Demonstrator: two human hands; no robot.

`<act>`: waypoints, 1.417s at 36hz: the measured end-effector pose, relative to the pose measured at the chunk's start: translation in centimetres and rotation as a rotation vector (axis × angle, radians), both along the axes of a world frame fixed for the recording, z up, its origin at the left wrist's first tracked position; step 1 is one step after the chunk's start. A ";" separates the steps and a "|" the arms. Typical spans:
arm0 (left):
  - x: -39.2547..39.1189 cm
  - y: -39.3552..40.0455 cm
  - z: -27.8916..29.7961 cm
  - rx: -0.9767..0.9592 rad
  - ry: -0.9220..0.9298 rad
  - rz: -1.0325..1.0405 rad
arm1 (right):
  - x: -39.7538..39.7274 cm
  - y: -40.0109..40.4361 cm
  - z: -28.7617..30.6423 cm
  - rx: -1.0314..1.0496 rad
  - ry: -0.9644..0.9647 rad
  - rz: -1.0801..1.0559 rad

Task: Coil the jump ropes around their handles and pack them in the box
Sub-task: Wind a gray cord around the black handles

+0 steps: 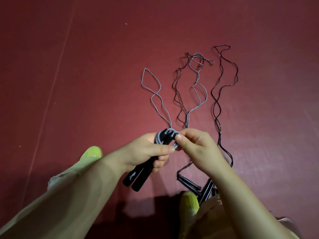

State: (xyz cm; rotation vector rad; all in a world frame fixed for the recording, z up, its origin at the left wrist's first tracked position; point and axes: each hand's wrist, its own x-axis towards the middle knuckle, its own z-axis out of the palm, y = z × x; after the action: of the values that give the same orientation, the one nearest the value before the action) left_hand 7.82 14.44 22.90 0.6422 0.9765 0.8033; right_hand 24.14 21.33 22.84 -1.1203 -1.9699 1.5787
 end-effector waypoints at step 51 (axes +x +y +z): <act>2.3 0.7 -0.7 0.059 0.437 -0.429 | 1.2 1.3 1.0 -0.212 0.004 0.130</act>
State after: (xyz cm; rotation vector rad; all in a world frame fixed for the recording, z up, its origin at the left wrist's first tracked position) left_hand 10.13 15.17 22.21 1.0643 1.1547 0.3138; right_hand 25.37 22.60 23.87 -1.0832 -1.9430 1.8933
